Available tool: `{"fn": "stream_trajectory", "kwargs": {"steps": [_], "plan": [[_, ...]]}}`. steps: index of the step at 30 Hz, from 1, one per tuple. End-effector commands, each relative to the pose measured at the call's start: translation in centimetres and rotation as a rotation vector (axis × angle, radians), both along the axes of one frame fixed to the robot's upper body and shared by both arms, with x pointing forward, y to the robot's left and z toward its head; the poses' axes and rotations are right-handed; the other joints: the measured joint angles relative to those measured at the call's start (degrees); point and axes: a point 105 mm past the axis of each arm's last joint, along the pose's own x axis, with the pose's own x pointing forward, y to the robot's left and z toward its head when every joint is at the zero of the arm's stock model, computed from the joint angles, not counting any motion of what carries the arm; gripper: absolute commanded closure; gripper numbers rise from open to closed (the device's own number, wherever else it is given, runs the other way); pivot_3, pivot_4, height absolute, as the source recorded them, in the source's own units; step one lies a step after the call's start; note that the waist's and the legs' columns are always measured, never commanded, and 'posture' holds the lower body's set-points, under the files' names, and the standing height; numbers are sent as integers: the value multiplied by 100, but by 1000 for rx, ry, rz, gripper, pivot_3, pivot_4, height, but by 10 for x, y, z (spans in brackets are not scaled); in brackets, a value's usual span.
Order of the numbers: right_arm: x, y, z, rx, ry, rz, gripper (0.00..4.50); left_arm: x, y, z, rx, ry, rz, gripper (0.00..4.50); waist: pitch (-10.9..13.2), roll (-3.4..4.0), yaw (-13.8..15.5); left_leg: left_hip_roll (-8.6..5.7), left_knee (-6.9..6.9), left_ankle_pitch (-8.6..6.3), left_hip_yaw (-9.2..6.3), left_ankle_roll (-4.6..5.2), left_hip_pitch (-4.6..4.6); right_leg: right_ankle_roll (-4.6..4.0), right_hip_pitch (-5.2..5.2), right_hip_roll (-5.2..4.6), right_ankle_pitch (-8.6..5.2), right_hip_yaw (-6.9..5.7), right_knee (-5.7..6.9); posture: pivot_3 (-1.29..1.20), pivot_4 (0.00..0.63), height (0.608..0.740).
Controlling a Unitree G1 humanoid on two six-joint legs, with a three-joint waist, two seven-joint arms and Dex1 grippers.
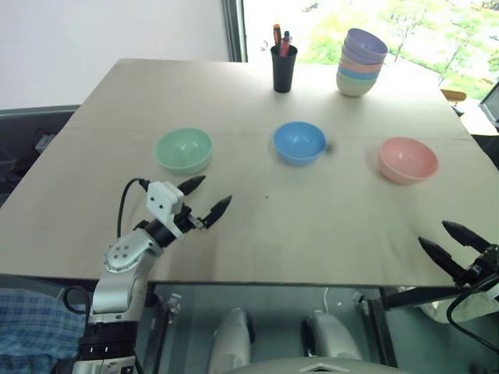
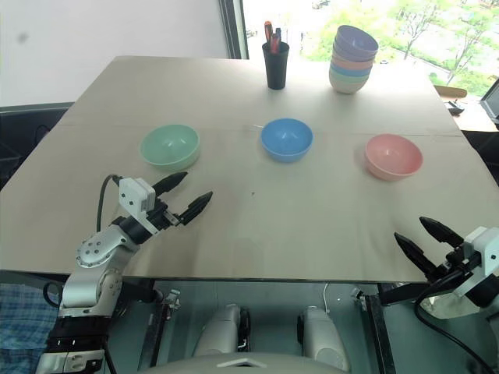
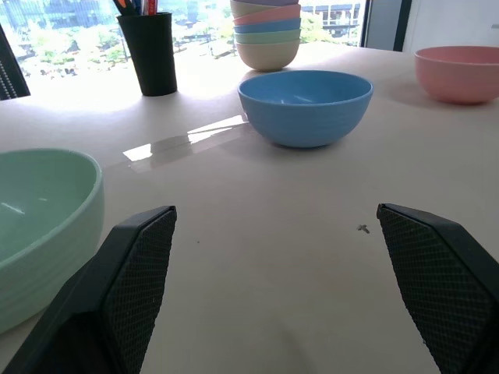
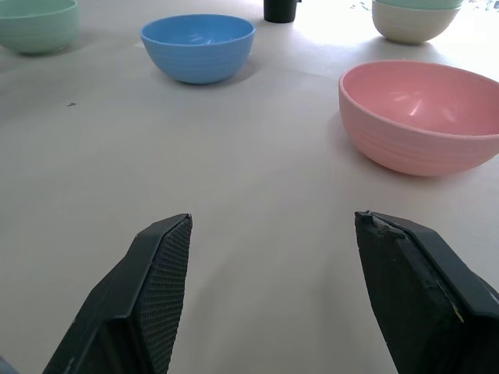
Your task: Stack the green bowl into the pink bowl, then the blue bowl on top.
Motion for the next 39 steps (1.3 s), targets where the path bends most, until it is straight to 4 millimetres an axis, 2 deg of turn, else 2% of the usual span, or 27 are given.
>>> {"fn": "stream_trajectory", "kwargs": {"steps": [1, 6, 12, 25, 33, 35, 39], "plan": [[2, -3, 10, -24, -43, -2, 905, -3, -7, 16, -11, -59, -30, 112, 0, 0, 0, 0, 0, 0, 0, 0, 0, 0, 0, 0, 0, 0, 0, 0, 150, 740], [1, -1, 7, -42, -39, 13, 905, -5, -12, 13, -18, -40, -47, 112, 0, 0, 0, 0, 0, 0, 0, 0, 0, 0, 0, 0, 0, 0, 0, 0, 150, 740], [3, -9, 3, -74, -26, -27, 905, -12, -16, 10, -22, -55, -100, 112, 0, 0, -1, 0, 0, 0, 1, 0, 0, 0, 0, 0, 0, 0, 0, 0, 150, 740], [9, -3, 1, -157, -11, 22, 905, -22, -22, 2, -51, -45, -153, 112, 0, 1, -6, 0, 0, 0, 1, 0, 2, -1, 0, 0, -1, 1, 0, 0, 150, 740], [49, -27, 12, -437, 9, -62, 905, -32, -41, 18, -193, -85, -322, 112, 0, 0, -8, 0, 7, 0, 6, 0, 5, -3, 1, 0, -1, 6, 2, 0, 150, 740], [64, -35, 24, -508, -19, -69, 905, -33, -48, 21, -213, -79, -356, 112, 0, 2, -4, 0, 5, 0, 1, 0, 4, 0, 2, 3, 1, 3, 2, 0, 150, 740], [90, -37, 41, -581, -60, -63, 905, -33, -57, 26, -240, -89, -394, 112, 4, 7, -18, -3, 7, 1, 11, 1, 5, 4, 1, 1, 3, 13, 2, 0, 150, 740]]}}
